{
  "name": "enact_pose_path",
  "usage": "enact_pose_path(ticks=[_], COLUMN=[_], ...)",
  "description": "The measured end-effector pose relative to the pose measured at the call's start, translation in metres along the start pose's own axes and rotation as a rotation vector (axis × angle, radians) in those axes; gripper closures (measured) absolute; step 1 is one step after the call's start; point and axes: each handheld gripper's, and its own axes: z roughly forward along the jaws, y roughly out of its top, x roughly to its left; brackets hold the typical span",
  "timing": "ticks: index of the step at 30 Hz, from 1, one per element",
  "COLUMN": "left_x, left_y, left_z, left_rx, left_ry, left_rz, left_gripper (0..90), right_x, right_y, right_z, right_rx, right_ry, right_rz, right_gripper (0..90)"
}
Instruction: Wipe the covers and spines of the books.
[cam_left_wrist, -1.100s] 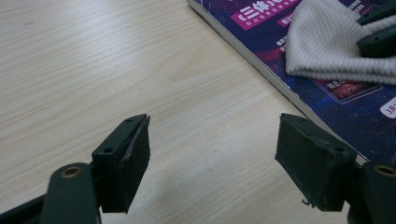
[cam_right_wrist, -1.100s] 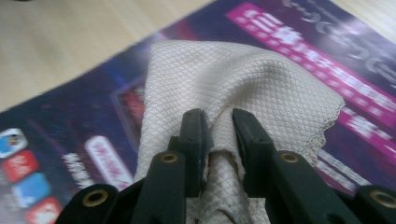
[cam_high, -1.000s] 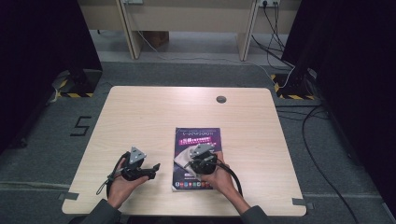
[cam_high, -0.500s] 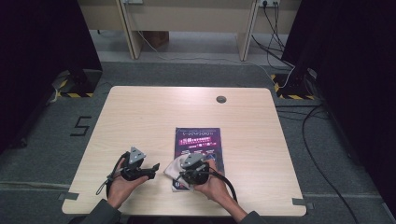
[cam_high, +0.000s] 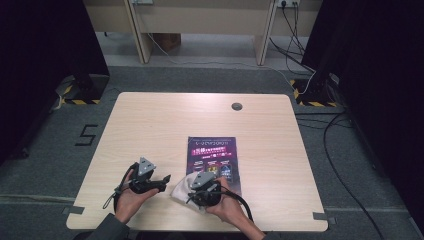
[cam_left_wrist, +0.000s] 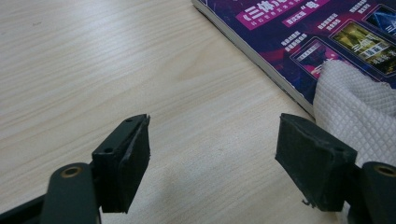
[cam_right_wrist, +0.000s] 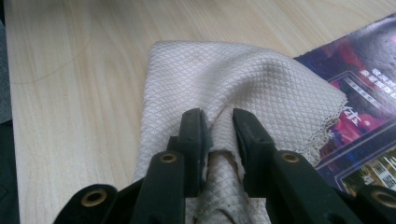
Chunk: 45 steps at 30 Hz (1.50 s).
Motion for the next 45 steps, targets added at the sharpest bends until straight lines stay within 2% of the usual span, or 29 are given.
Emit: enact_pose_path(ticks=[3,8,10,18,20,23,26,31,34,41,44,45], left_x=[-0.001,-0.002,-0.002,-0.002,-0.002,-0.002,-0.002,-0.001,-0.002,-0.002,-0.002,-0.003], left_y=[0.0,0.0,0.0,0.0,0.0,0.0,0.0,0.0,0.0,0.0,0.0,0.0], left_z=[0.0,0.001,0.002,0.001,0.001,0.001,0.002,0.002,0.002,0.003,0.003,0.003], left_rx=[0.0,0.003,0.006,0.003,0.003,0.002,0.004,0.006,0.007,0.011,0.01,0.011], left_ry=[-0.002,-0.003,-0.003,0.004,0.002,0.002,0.0,0.0,0.0,-0.003,-0.005,-0.005], left_rz=[0.0,0.007,0.007,0.011,0.012,0.012,0.011,0.005,0.01,0.014,0.016,0.017], left_gripper=[25.5,25.5,25.5,25.5,25.5,25.5,25.5,25.5,25.5,25.5,25.5,25.5], right_x=[-0.006,-0.017,-0.014,0.005,0.006,0.003,0.0,-0.008,-0.015,-0.038,-0.043,-0.043], right_y=[-0.003,-0.01,-0.009,-0.003,-0.003,-0.004,-0.004,-0.008,-0.015,-0.036,-0.042,-0.043], right_z=[-0.004,-0.01,-0.009,-0.003,-0.003,-0.003,-0.005,-0.01,-0.016,-0.037,-0.043,-0.043], right_rx=[0.011,0.006,0.011,0.008,0.004,0.002,0.008,0.02,0.022,0.035,0.033,0.028], right_ry=[-0.018,-0.045,-0.058,-0.012,-0.007,0.007,0.004,-0.025,-0.048,-0.136,-0.151,-0.153], right_rz=[0.011,0.062,0.041,-0.001,-0.008,0.015,0.013,0.023,0.044,0.108,0.132,0.126], right_gripper=[73.9,73.8,74.0,74.0,74.0,73.8,73.6,73.6,73.6,73.6,73.6,73.6])
